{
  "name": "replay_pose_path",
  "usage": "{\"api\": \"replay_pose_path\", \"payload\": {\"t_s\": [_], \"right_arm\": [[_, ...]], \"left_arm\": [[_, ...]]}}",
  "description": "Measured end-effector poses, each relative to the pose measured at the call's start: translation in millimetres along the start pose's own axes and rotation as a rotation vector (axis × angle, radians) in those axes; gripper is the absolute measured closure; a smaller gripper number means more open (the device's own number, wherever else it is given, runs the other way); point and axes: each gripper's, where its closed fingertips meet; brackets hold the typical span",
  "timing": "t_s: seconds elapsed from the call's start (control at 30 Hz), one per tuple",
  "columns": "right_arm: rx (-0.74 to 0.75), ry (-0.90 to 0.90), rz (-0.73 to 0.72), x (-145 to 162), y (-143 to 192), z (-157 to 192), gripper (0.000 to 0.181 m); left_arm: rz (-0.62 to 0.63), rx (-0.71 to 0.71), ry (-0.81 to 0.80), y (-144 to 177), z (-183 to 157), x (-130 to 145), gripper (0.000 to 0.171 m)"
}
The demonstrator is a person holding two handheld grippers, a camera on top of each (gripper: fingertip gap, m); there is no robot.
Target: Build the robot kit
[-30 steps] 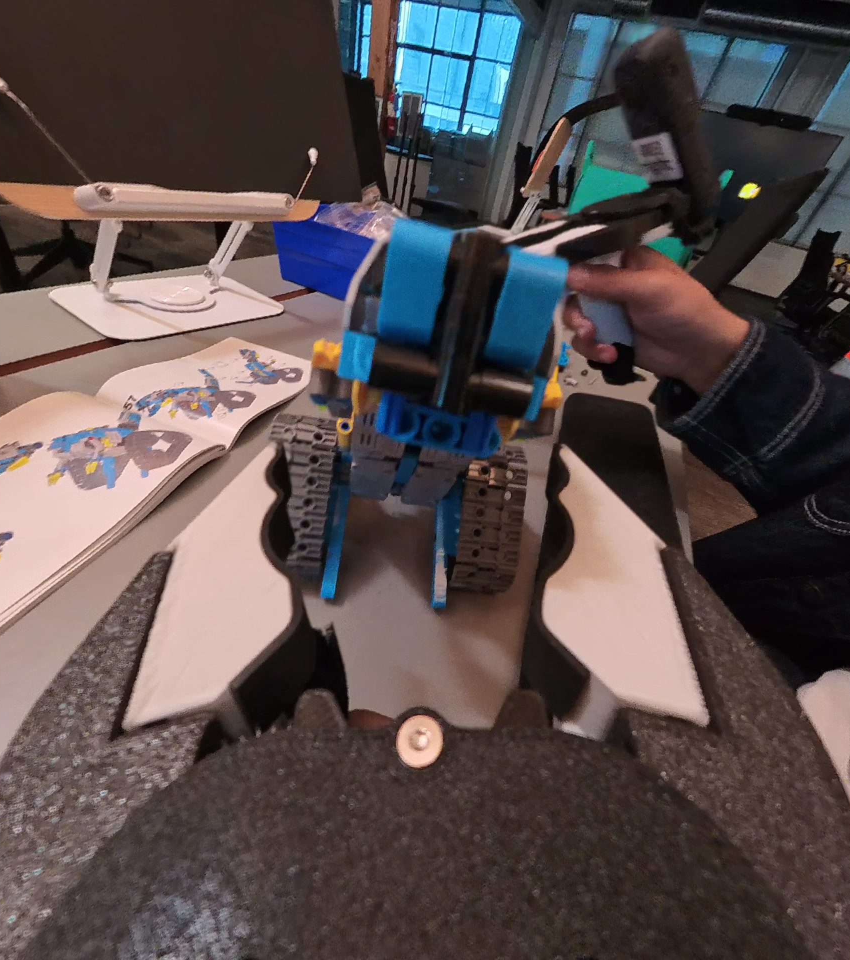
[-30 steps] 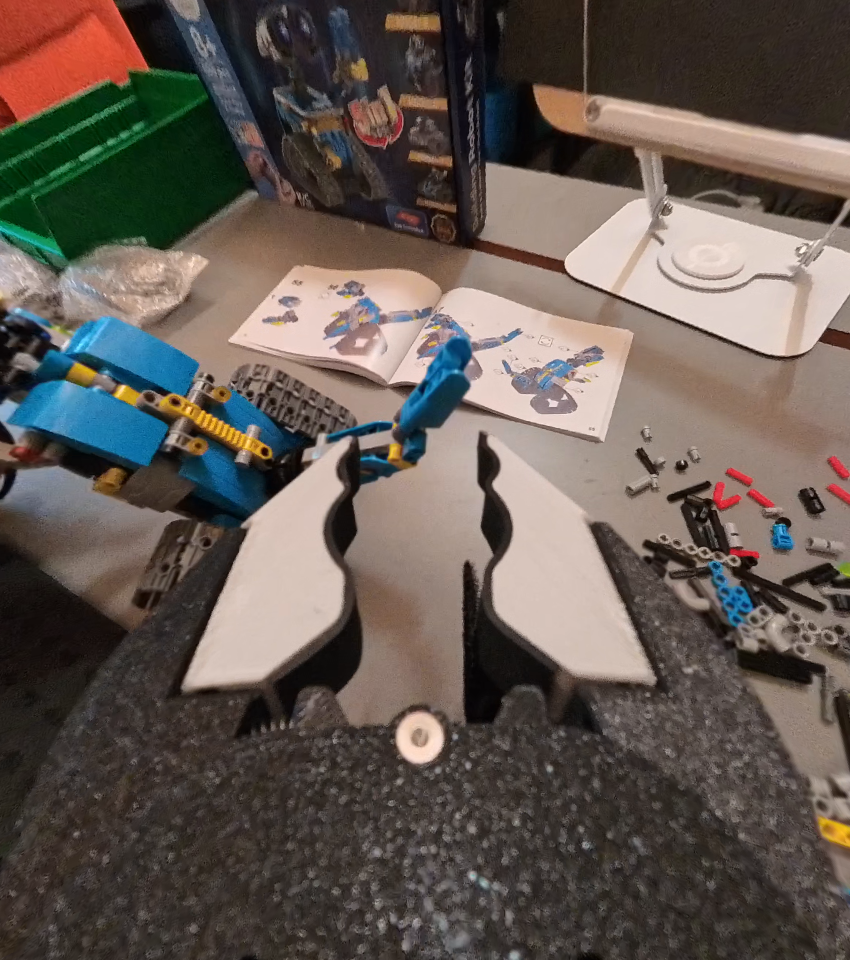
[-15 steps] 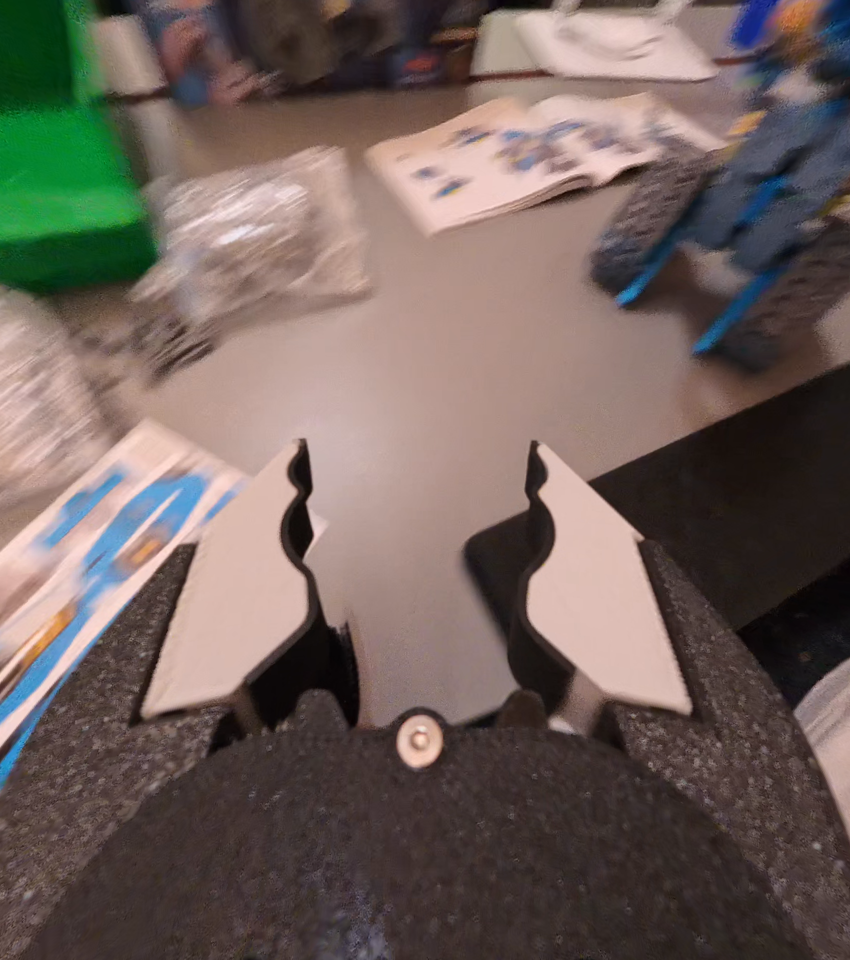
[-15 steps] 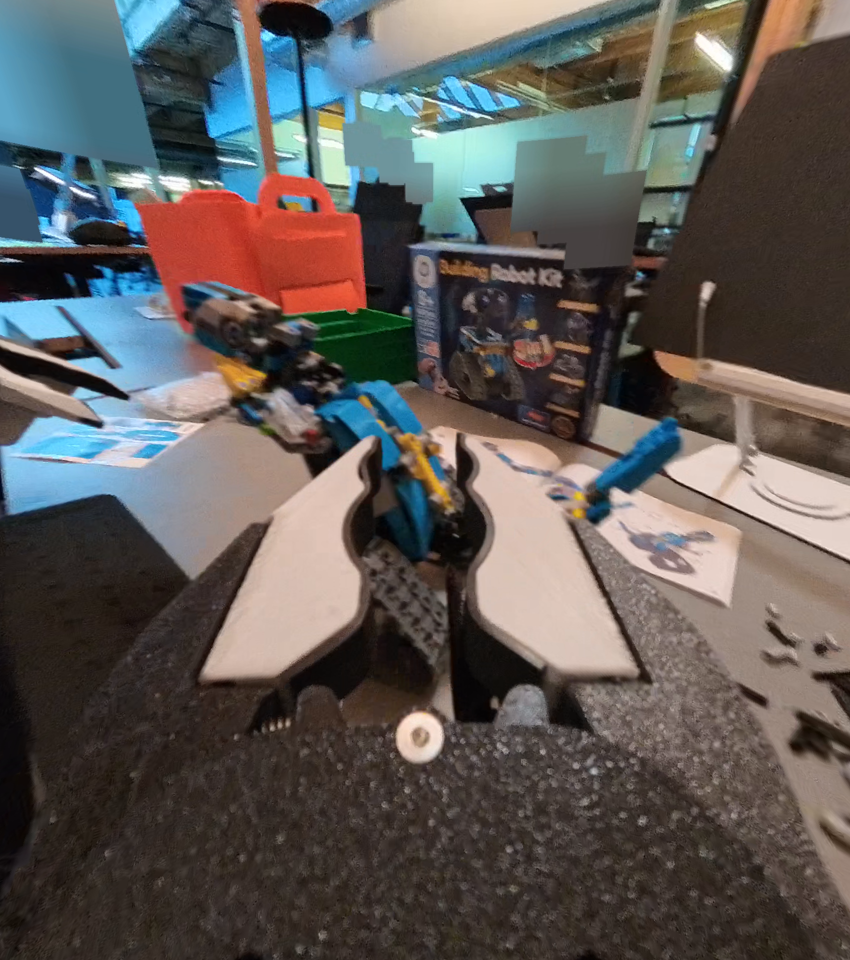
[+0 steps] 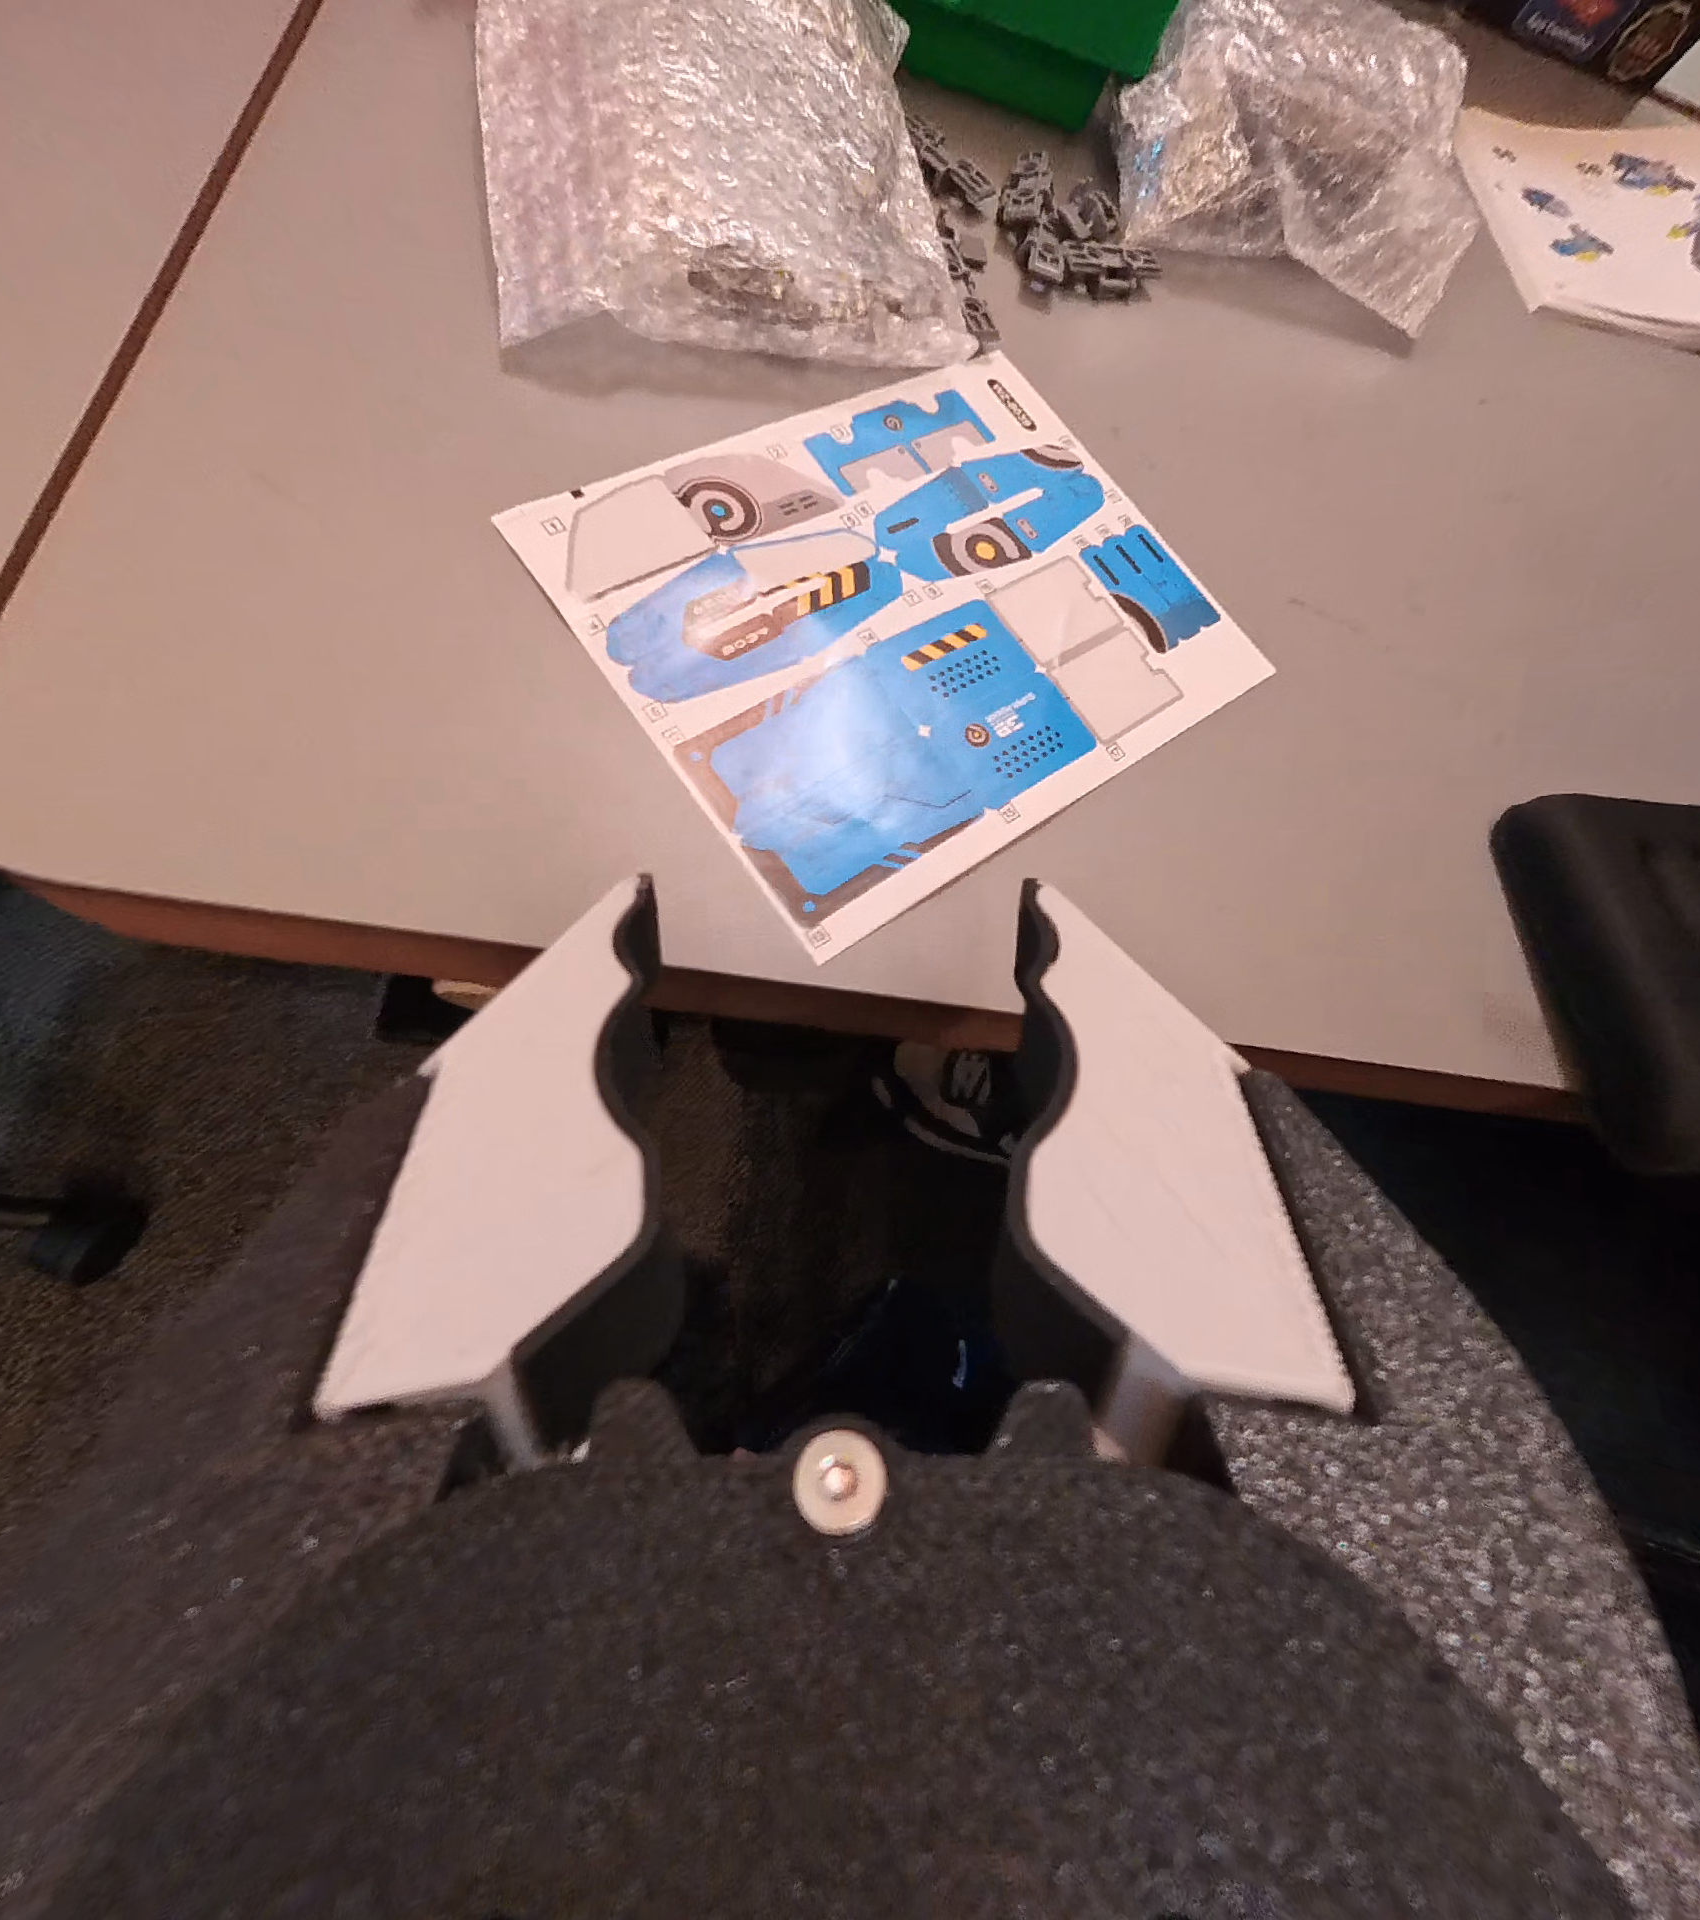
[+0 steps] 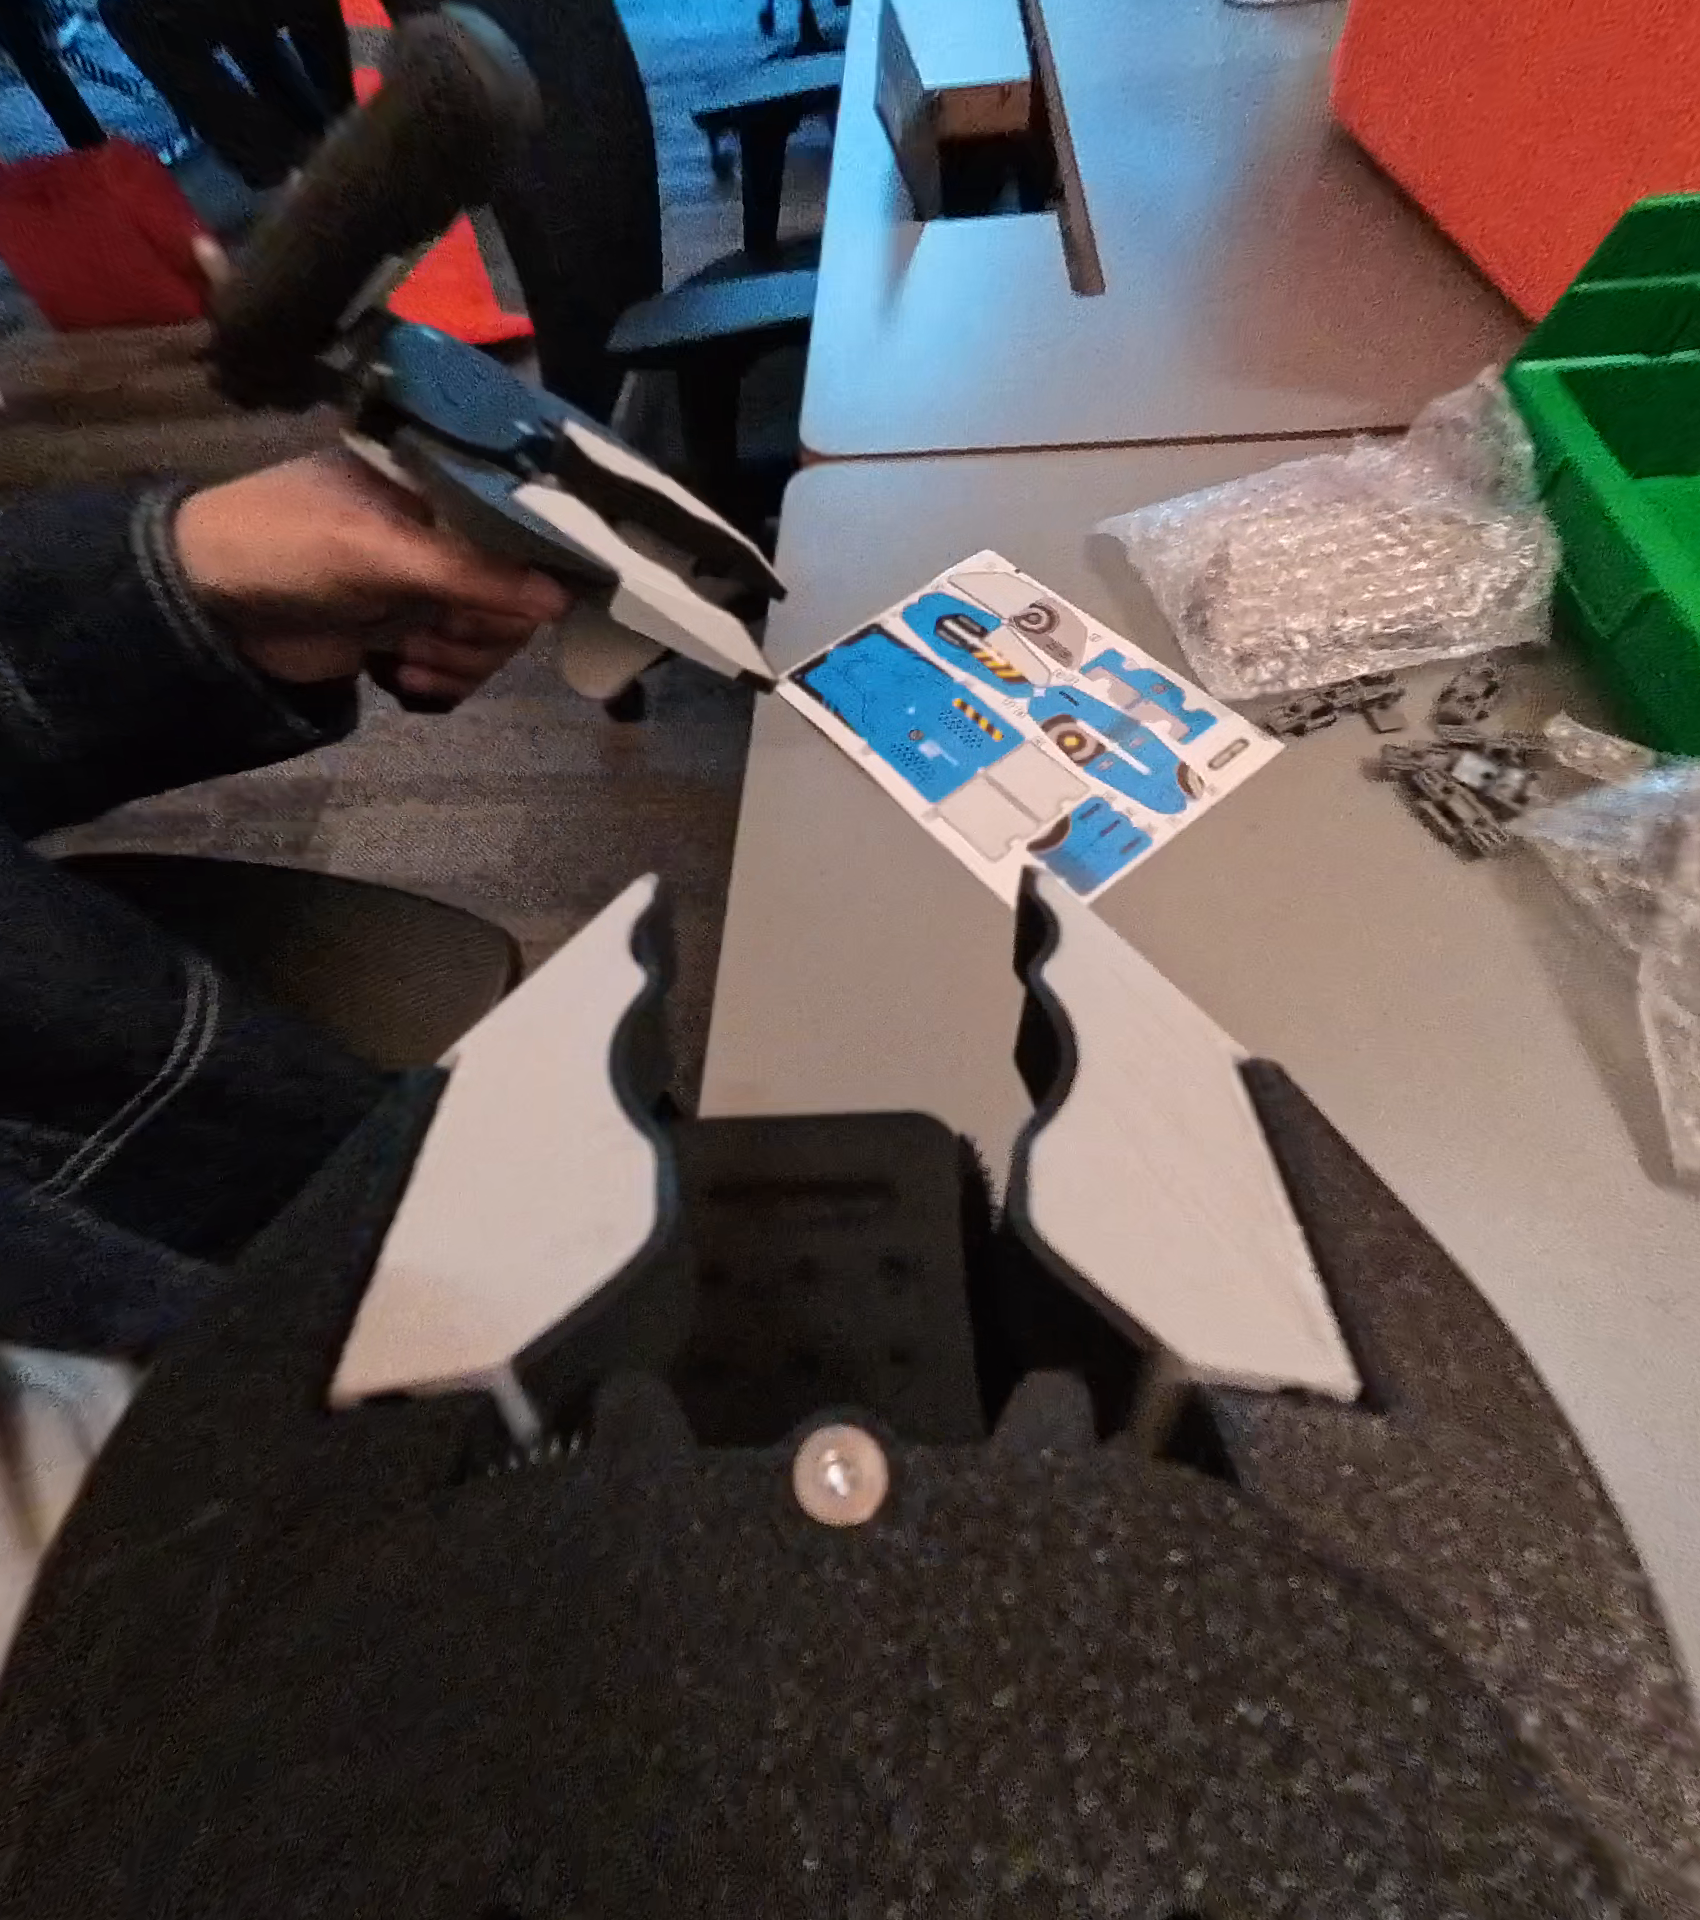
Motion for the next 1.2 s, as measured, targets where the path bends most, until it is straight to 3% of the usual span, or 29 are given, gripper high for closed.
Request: {"api": "replay_pose_path", "payload": {"t_s": [0.13, 0.27, 0.47, 0.63, 0.8, 0.87, 0.93, 0.97, 1.03, 1.2], "right_arm": [[-0.045, -0.005, 0.221, 21.9, -82.4, -39.4, 0.11], [-0.005, -0.004, 0.301, 41.9, -119.0, -69.1, 0.114], [-0.012, -0.037, 0.329, 56.3, -131.2, -73.4, 0.117], [-0.083, 0.028, 0.356, 59.1, -126.3, -56.4, 0.118], [-0.315, 0.007, 0.32, 60.0, -120.6, -13.9, 0.132], [-0.335, 0.037, 0.324, 60.3, -117.9, -9.3, 0.128], [-0.358, 0.051, 0.32, 60.3, -115.9, -4.1, 0.122], [-0.372, 0.048, 0.301, 58.2, -114.5, -1.7, 0.122], [-0.326, 0.024, 0.262, 51.4, -113.1, -12.5, 0.123], [-0.295, -0.207, 0.09, 23.8, -108.7, -44.4, 0.121]], "left_arm": [[-0.016, 0.049, 0.107, 6.7, 5.8, 9.1, 0.111], [-0.027, 0.063, 0.15, 15.5, 17.9, 13.6, 0.111], [-0.023, 0.084, 0.185, 18.4, 18.9, 17.1, 0.11], [0.022, 0.087, 0.214, 8.9, 18.7, 26.4, 0.108], [0.058, 0.23, 0.353, 0.4, 5.0, 33.7, 0.109], [0.052, 0.306, 0.431, 2.3, -0.2, 33.2, 0.12], [0.025, 0.354, 0.493, 7.1, 0.6, 28.9, 0.154], [0.0, 0.387, 0.502, 11.7, -1.1, 23.6, 0.163], [-0.016, 0.388, 0.44, 19.9, -2.4, 17.2, 0.171], [-0.187, 0.428, 0.021, 55.4, -31.1, -27.3, 0.171]]}}
Point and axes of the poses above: each gripper's, where its closed fingertips meet, y back along the fingers, x out of its underside, z = x × y across the jaws, and after that the axes turned 1 degree about -x, right-handed
